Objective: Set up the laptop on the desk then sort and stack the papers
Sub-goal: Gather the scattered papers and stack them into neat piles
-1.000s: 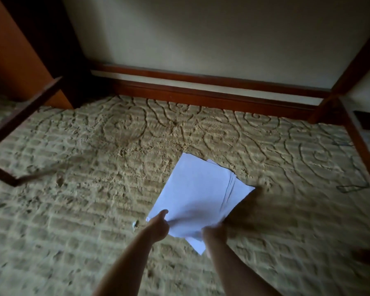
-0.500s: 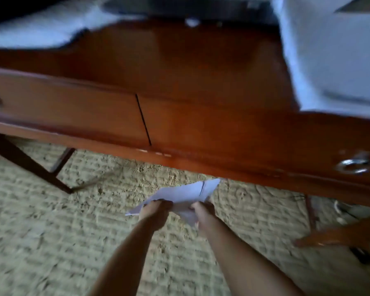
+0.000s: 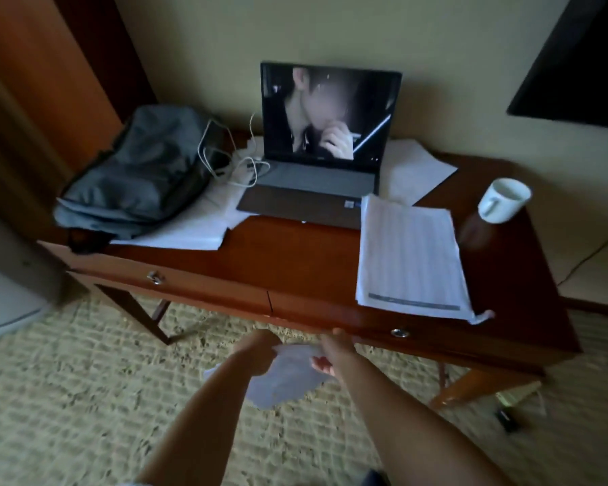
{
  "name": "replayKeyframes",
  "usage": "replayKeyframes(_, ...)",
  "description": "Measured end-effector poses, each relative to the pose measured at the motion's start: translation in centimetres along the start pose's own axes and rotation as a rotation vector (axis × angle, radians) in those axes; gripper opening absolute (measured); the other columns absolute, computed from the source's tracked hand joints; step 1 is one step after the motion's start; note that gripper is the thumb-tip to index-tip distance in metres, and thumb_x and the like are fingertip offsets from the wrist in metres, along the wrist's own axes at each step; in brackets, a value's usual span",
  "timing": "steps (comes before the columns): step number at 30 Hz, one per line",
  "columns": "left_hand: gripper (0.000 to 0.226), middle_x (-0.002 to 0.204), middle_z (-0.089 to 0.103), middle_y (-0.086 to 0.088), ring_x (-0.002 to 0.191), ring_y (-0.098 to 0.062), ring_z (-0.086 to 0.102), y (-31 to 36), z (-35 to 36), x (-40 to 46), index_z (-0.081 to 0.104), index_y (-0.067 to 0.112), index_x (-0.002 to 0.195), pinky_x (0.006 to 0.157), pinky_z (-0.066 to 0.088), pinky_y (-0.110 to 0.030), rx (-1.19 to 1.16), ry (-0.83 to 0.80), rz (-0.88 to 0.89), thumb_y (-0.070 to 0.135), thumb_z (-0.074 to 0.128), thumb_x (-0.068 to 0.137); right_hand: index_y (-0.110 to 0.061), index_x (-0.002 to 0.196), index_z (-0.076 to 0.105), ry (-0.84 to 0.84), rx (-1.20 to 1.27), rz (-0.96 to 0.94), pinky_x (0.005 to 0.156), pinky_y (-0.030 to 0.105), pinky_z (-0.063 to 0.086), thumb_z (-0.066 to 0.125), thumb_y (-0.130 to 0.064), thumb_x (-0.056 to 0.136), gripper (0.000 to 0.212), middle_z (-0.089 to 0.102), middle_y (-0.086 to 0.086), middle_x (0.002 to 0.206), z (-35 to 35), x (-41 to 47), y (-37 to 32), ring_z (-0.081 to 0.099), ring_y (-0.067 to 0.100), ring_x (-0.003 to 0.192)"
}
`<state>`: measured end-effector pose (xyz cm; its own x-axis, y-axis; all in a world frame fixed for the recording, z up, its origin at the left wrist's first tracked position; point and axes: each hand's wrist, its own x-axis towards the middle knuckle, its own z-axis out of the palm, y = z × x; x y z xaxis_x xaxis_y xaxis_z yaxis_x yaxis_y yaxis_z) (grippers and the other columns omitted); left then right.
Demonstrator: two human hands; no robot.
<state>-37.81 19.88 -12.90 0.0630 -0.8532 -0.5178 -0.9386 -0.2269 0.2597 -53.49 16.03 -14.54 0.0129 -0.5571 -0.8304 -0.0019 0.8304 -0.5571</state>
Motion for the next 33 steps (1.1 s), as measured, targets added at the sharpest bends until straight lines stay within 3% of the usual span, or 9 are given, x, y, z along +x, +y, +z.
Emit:
replayKeyframes(4, 0.031, 0.119, 0.063, -0.012, 0.107, -0.027, 0.059, 3.4, -6.5, -3.3, 0.063, 0.01, 0.12, 0.077, 0.044, -0.026, -0.067, 0.129, 0.04, 0.012, 0.056, 0.09, -0.011, 0.08, 0.053, -0.029, -0.006, -0.155, 0.052, 0.024, 0.036, 0.039, -0.041, 0.1, 0.039, 0.05, 0.006, 0.067, -2.7, -6.0, -4.5, 0.044, 0.015, 0.056)
replayKeyframes(9, 0.035, 0.114, 0.061, -0.008, 0.099, -0.02, 0.058, 7.0, -12.0, -4.9, 0.061, 0.007, 0.119, 0.077, 0.051, -0.024, -0.2, 0.246, 0.046, 0.014, 0.068, 0.086, -0.02, 0.117, 0.06, 0.163, -0.563, -0.581, 0.096, 0.038, 0.045, 0.026, -0.06, 0.095, 0.057, 0.058, 0.005, 0.118, -5.5, -8.4, -8.8, 0.053, 0.022, 0.109)
replayKeyframes(13, 0.036, 0.112, 0.061, -0.011, 0.095, -0.019, 0.056, 10.1, -14.9, -5.3, 0.062, 0.005, 0.119, 0.071, 0.046, -0.017, -0.224, 0.325, 0.147, 0.01, 0.07, 0.084, -0.032, 0.135, 0.045, 0.208, -0.744, -0.763, 0.109, 0.04, 0.036, 0.053, -0.074, 0.076, 0.073, 0.024, -0.001, 0.152, -8.4, -10.0, -10.1, 0.03, 0.021, 0.138)
replayKeyframes(15, 0.032, 0.107, 0.063, -0.011, 0.085, -0.016, 0.057, 11.6, -15.9, -5.2, 0.063, 0.005, 0.119, 0.06, 0.045, -0.01, -0.205, 0.369, 0.197, 0.007, 0.066, 0.087, -0.026, 0.131, 0.045, 0.172, -0.828, -0.783, 0.1, 0.034, 0.042, 0.068, -0.058, 0.075, 0.069, 0.04, 0.001, 0.141, -10.0, -9.5, -10.5, 0.043, 0.019, 0.129)
replayKeyframes(17, 0.028, 0.108, 0.065, -0.011, 0.081, -0.015, 0.057, 12.9, -16.1, -4.8, 0.065, 0.007, 0.118, 0.056, 0.041, -0.009, -0.208, 0.438, 0.208, 0.008, 0.06, 0.091, -0.018, 0.119, 0.052, 0.14, -0.777, -0.764, 0.077, 0.025, 0.045, 0.063, -0.033, 0.087, 0.037, 0.058, 0.0, 0.108, -11.3, -9.1, -10.6, 0.059, 0.018, 0.098)
replayKeyframes(23, 0.055, 0.142, 0.048, 0.002, 0.132, -0.018, 0.039, 16.5, -14.6, -3.0, 0.047, 0.023, 0.137, 0.109, 0.036, -0.036, -0.223, 0.817, 0.13, 0.017, 0.067, 0.086, -0.008, 0.1, 0.058, 0.198, -0.344, -0.716, 0.051, 0.024, 0.039, 0.042, -0.016, 0.092, 0.019, 0.058, 0.008, 0.082, -15.0, -8.3, -12.6, 0.053, 0.017, 0.064)
replayKeyframes(26, 0.086, 0.152, 0.031, -0.006, 0.138, -0.027, 0.03, 17.7, -13.2, -1.7, 0.022, 0.02, 0.149, 0.108, 0.035, -0.042, -0.366, 0.703, -0.065, 0.033, 0.073, 0.081, -0.008, 0.097, 0.058, 0.221, -0.295, -0.684, 0.054, 0.025, 0.037, 0.042, -0.013, 0.09, 0.019, 0.057, 0.006, 0.082, -16.8, -7.2, -14.2, 0.051, 0.017, 0.067)
replayKeyframes(29, 0.099, 0.148, 0.034, -0.017, 0.129, -0.035, 0.044, 18.2, -11.9, 0.2, 0.009, 0.014, 0.15, 0.101, 0.044, -0.043, -0.806, 0.436, -0.279, 0.038, 0.074, 0.079, -0.011, 0.106, 0.059, 0.231, -0.162, -0.641, 0.062, 0.025, 0.042, 0.041, -0.012, 0.091, 0.022, 0.06, 0.006, 0.095, -18.1, -5.5, -15.0, 0.057, 0.023, 0.083)
replayKeyframes(33, 0.042, 0.113, 0.063, -0.011, 0.1, -0.029, 0.063, 19.2, -10.9, 2.8, 0.055, 0.007, 0.127, 0.082, 0.054, -0.034, -0.757, 0.334, -0.226, 0.016, 0.064, 0.087, -0.004, 0.117, 0.059, 0.305, -0.075, -0.602, 0.074, 0.029, 0.043, 0.046, -0.01, 0.088, 0.033, 0.062, 0.008, 0.103, -19.2, -3.0, -16.4, 0.059, 0.027, 0.093)
